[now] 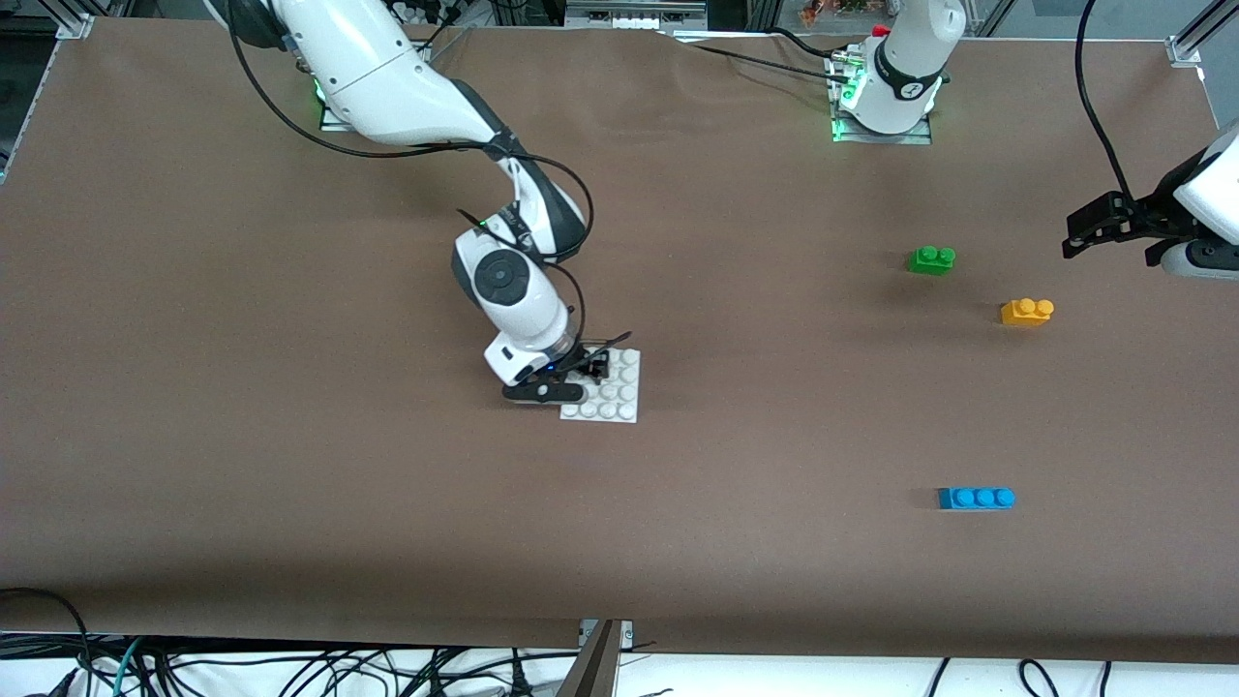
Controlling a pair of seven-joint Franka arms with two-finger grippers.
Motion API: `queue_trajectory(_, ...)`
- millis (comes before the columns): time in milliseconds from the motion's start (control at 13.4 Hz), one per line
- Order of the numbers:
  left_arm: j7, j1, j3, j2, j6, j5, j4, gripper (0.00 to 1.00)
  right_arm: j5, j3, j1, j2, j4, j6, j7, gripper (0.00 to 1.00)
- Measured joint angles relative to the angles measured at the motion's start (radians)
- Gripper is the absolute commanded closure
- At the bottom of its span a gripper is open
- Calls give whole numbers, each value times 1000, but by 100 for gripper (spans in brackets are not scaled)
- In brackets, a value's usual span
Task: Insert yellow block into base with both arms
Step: 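Push the white base plate with the right gripper toward the table middle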
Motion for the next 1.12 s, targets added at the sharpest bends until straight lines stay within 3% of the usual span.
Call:
queue_trajectory(673,0,0,0,0,0,0,0,0,0,-14,91,84,102,56,89,34)
queue_trajectory(1121,0,0,0,0,0,0,0,0,-68,-21,107,97,123,69,-70,34)
